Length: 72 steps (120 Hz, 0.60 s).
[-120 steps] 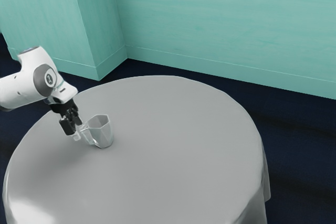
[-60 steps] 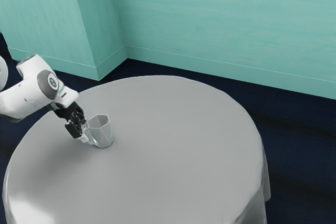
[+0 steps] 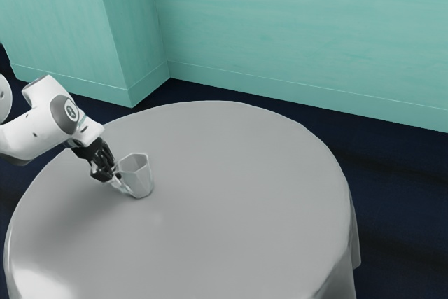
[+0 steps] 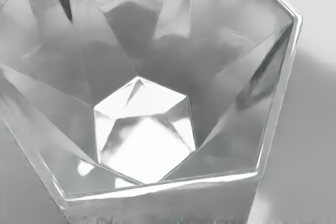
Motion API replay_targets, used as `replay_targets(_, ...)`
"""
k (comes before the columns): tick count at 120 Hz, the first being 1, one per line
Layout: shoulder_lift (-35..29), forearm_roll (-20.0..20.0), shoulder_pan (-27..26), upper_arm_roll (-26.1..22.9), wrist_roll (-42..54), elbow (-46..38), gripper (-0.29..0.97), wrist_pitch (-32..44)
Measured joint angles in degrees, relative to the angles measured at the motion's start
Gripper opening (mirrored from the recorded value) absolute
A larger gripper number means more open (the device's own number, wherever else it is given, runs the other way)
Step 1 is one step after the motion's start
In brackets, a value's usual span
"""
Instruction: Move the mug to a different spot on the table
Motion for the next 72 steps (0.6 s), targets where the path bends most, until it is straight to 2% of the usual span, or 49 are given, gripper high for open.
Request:
replay_targets(16,-0.8,-0.9,0.7,-0.1,0.9,0.0,0.03,0.5)
replay_targets(36,-1.5,-10.2,0.7,-0.5,5.1,0.1,0.01,0.6)
replay_targets(72,-1.4,-18.6,0.0,-4.4,11.3,4.3,-0.06,0.2)
